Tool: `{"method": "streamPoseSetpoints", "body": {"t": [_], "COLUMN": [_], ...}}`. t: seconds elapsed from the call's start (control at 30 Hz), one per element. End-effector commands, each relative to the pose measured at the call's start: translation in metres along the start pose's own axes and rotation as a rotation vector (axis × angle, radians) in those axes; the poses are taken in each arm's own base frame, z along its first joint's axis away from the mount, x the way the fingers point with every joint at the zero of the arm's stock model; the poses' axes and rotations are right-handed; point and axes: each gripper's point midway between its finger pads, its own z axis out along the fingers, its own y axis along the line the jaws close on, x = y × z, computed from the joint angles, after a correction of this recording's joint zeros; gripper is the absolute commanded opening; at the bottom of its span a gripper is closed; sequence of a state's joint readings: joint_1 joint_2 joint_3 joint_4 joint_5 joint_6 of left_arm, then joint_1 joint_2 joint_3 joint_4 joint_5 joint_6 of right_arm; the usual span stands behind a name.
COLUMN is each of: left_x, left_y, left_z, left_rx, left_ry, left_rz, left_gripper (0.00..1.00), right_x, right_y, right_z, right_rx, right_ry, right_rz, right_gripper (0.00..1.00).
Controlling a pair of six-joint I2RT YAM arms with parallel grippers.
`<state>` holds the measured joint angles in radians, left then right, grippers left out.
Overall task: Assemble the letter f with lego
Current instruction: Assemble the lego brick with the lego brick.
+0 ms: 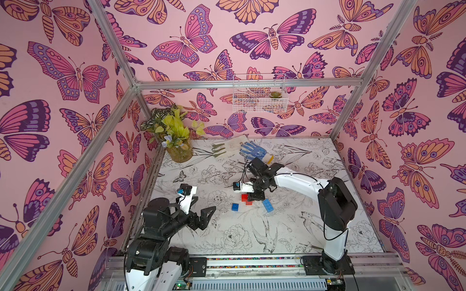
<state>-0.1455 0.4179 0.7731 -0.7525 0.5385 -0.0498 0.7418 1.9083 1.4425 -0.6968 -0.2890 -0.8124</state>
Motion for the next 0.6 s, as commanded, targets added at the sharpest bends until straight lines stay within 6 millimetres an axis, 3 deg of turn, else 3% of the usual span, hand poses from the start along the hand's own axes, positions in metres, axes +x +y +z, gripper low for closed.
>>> {"method": "streamPoseSetpoints", "body": {"t": [0.0,0.57], "left_x": [0.001,0.001], "left_y": [-0.003,-0.004], "left_z": [0.002,0.0], "left_rx": [0.018,0.019], "left_ry": [-0.007,-0.011], "left_rz": [0.009,0.012], "left_gripper": [0.99,0.99], "right_x": [0.001,0.012], "right_y": [0.004,-0.002], "right_z": [-0.012,0.003], "right_rx": [0.0,0.005], "right_ry": [0.002,0.034], "right_rz": [0.0,0.013], "right_gripper": [0.22,0.22]}}
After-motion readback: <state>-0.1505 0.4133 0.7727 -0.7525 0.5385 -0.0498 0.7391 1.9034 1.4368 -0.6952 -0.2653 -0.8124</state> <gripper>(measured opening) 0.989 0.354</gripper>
